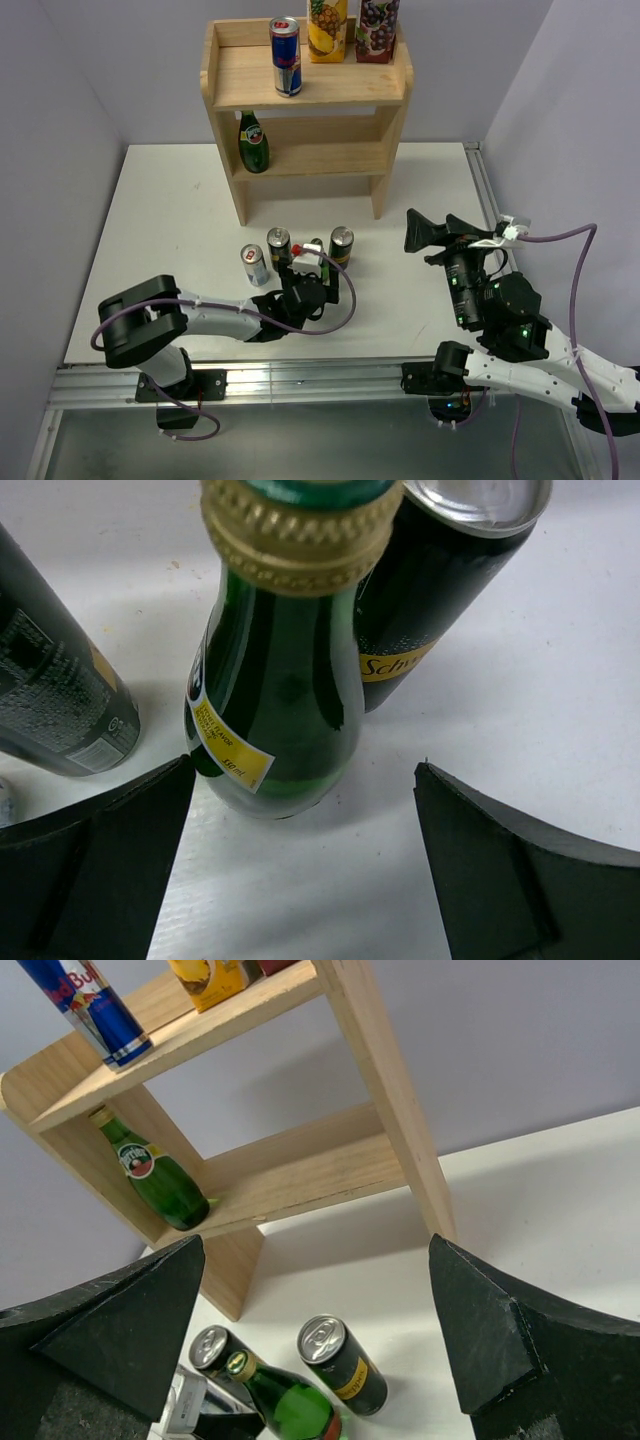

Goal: Place and organize the beverage onto the shelf

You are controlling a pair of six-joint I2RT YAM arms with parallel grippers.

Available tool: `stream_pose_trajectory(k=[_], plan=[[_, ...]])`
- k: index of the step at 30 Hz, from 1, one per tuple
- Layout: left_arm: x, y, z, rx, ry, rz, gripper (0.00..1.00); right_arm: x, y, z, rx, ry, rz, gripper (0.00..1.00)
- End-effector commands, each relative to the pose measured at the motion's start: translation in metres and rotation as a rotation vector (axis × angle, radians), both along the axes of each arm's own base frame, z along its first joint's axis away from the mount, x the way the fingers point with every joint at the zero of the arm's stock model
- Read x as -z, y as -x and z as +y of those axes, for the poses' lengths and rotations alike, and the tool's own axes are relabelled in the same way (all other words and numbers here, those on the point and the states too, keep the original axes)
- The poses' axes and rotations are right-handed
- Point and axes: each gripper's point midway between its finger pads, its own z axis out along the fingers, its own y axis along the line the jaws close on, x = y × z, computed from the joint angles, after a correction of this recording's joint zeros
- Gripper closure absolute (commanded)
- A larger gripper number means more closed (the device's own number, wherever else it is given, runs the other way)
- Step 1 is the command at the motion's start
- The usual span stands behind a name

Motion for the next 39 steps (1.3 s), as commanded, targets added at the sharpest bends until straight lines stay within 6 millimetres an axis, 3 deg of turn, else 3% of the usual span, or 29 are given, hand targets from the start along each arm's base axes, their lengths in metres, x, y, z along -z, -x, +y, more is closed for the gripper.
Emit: stream_pose_trajectory(k=[1, 16, 22, 29, 30, 32, 33, 34, 35, 37, 39], plan=[[0.000, -0.009, -0.003, -0.024, 0.051, -0.036, 0.02, 0.002, -0.001, -0.005, 0.027, -0.003, 0.006, 0.00], [0.028, -0.028, 0.001, -0.043, 0.029, -0.062, 0.04, 0.009, -0.004, 0.000, 0.028, 0.019, 0.018, 0.00], [0.034, -0.040, 0.004, -0.069, 0.025, -0.066, 0.09, 0.013, -0.005, 0.003, 0.028, 0.023, 0.023, 0.00], [0.032, -0.045, 0.008, -0.086, 0.028, -0.072, 0.33, 0.015, -0.006, 0.005, 0.026, 0.025, 0.026, 0.00], [0.033, -0.045, 0.009, -0.088, 0.023, -0.070, 0.47, 0.015, -0.006, 0.005, 0.024, 0.024, 0.027, 0.00], [0.033, -0.045, 0.010, -0.092, 0.021, -0.070, 0.61, 0.015, -0.006, 0.006, 0.021, 0.021, 0.026, 0.00], [0.033, -0.045, 0.011, -0.095, 0.020, -0.070, 0.75, 0.016, -0.006, 0.006, 0.022, 0.022, 0.028, 0.00], [0.034, -0.045, 0.013, -0.102, 0.016, -0.067, 0.82, 0.016, -0.006, 0.005, 0.025, 0.021, 0.029, 0.00], [0.031, -0.044, 0.013, -0.101, 0.021, -0.069, 0.85, 0.016, -0.006, 0.004, 0.025, 0.016, 0.028, 0.00], [0.028, -0.044, 0.015, -0.110, 0.025, -0.068, 0.99, 0.016, -0.006, 0.004, 0.023, 0.016, 0.028, 0.00], [0.021, -0.044, 0.017, -0.118, 0.016, -0.069, 1.00, 0.015, -0.005, 0.004, 0.023, 0.011, 0.025, 0.00]])
